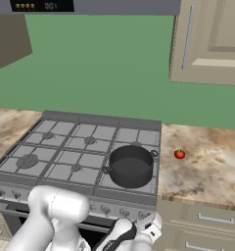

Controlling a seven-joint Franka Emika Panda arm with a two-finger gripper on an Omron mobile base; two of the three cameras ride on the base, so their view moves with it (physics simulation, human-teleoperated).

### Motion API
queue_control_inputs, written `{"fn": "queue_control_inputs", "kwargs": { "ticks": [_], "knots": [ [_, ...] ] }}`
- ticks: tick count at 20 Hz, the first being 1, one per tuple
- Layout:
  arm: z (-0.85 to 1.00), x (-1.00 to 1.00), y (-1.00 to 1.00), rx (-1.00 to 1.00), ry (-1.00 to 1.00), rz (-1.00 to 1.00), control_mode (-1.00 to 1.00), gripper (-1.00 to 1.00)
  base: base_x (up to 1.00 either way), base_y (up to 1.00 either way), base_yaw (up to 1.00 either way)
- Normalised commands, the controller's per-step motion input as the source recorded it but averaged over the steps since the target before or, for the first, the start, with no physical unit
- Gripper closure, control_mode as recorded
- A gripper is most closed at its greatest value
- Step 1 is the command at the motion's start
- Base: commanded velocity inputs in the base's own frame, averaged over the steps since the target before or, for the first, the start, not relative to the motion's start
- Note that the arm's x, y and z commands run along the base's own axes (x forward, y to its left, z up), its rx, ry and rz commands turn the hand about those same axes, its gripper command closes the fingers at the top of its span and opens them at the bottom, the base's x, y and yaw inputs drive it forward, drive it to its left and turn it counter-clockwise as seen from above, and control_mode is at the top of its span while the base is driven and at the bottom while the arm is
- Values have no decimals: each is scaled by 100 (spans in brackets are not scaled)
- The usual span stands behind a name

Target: Turn on the burner for the pot on the stove. Wait thirty seconds for the pot to heat up. Then add the tomato to the pot.

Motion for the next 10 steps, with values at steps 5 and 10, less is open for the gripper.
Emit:
{"fn": "queue_control_inputs", "kwargs": {
  "ticks": [5,10],
  "knots": [
    [0,-45,0,-37,-17,71,-100,-100,0,0,0],
    [23,-46,-3,-38,-27,74,-100,-100,0,0,0]
  ]
}}
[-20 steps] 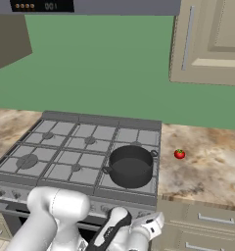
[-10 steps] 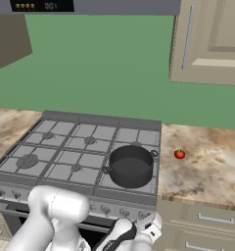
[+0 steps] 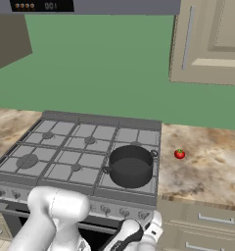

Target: Turn on the burner for the pot on the stove. Wait thirty seconds for the pot to heat up. Then add the tomato to the pot.

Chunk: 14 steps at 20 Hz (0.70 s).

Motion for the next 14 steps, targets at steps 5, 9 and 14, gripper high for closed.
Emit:
{"fn": "queue_control_inputs", "kwargs": {
  "ticks": [5,9,14],
  "knots": [
    [80,-73,-1,-42,-33,61,-100,-100,0,0,0],
    [88,-73,0,-38,-34,60,-100,-100,0,0,0],
    [60,-48,0,-26,-25,72,-100,-100,0,0,0]
  ]
}}
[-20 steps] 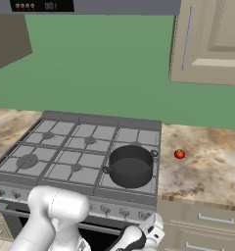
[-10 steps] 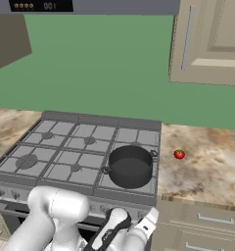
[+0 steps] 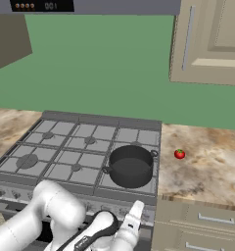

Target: Turn on the burner for the pot on the stove. Wait thirty seconds for the pot to heat up. Then add the tomato to the pot.

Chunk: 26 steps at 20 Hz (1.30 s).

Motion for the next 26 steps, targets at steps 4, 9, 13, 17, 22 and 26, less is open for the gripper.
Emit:
{"fn": "queue_control_inputs", "kwargs": {
  "ticks": [4,9,13,17,22,26],
  "knots": [
    [50,-43,0,-22,-13,80,-100,-100,0,0,0],
    [50,-69,-2,-19,-9,77,-100,-100,0,0,0],
    [95,-100,-1,-13,-15,55,-100,-100,0,0,0],
    [100,-100,0,-8,-14,35,-100,-100,0,0,0],
    [100,-70,0,-8,-13,12,-100,-100,0,0,0],
    [100,-13,10,-7,-3,2,-100,-100,0,0,0]
  ]
}}
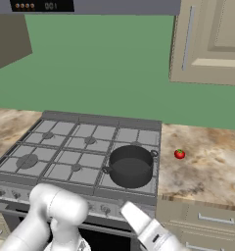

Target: Turn on the burner for the pot on the stove. Wait thirty seconds for the pot to heat up. Then add the tomato to the pot.

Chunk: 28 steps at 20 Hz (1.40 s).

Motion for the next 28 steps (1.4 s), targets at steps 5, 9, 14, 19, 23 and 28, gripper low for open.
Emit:
{"fn": "queue_control_inputs", "kwargs": {
  "ticks": [5,9,14,19,23,28],
  "knots": [
    [100,0,20,-6,0,0,-100,-100,0,0,0],
    [98,0,18,-7,0,0,-100,-100,0,0,0],
    [78,0,14,-6,2,0,-100,-100,0,0,0],
    [74,1,32,-4,10,-1,-100,-100,0,0,0],
    [58,1,44,-1,22,-14,-100,-100,0,0,0],
    [7,0,59,-2,28,-33,-100,-100,0,0,0]
  ]
}}
